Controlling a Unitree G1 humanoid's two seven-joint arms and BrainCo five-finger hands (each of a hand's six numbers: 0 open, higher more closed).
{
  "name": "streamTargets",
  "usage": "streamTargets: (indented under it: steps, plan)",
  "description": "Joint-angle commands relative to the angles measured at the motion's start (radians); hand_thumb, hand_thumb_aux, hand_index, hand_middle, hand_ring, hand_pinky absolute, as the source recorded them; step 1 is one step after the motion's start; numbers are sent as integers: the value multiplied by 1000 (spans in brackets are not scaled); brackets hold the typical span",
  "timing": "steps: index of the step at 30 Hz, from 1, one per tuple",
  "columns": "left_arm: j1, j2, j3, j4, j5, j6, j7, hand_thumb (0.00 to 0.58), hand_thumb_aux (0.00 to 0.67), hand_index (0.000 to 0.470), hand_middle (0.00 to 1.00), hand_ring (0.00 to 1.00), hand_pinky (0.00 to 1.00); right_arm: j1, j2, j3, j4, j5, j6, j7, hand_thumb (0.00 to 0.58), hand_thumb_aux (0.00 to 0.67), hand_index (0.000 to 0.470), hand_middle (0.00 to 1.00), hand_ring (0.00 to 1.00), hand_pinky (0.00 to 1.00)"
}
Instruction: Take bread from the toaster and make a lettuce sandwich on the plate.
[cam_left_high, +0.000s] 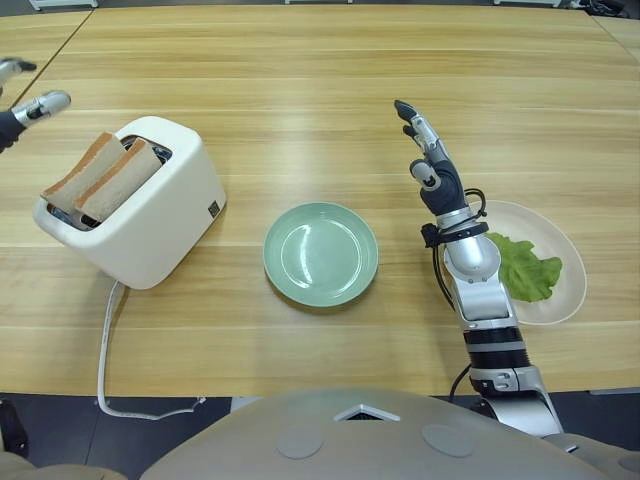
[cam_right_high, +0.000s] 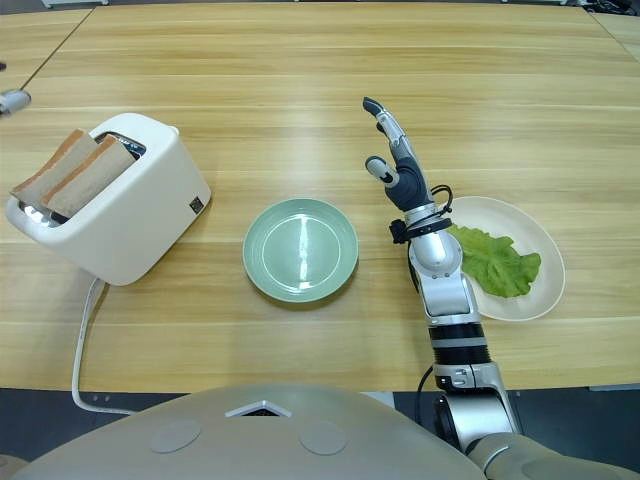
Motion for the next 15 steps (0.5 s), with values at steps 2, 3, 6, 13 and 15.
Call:
streamTargets:
  steps: [2,3,6,13,15]
  plan:
    - [43,23,-67,27,26,-12,-34,413,310,217,0,0,0,18,-14,-13,-11,-5,11,-4,0,0,0,0,0,0]
    - [43,23,-72,26,22,-15,-37,443,344,241,0,0,0,19,-15,-14,-12,-5,12,-3,0,0,0,0,0,0]
    - [41,27,-81,31,18,-18,-40,494,413,289,0,0,0,21,-17,-15,-14,-6,13,-3,0,0,0,0,0,0]
    - [34,38,-80,50,-1,-29,-46,516,447,313,0,0,0,24,-20,-14,-18,-9,16,-5,0,0,0,0,0,0]
    - [28,42,-56,45,-17,-26,-46,491,407,286,0,0,0,24,-21,-14,-20,-8,18,-4,0,0,0,0,0,0]
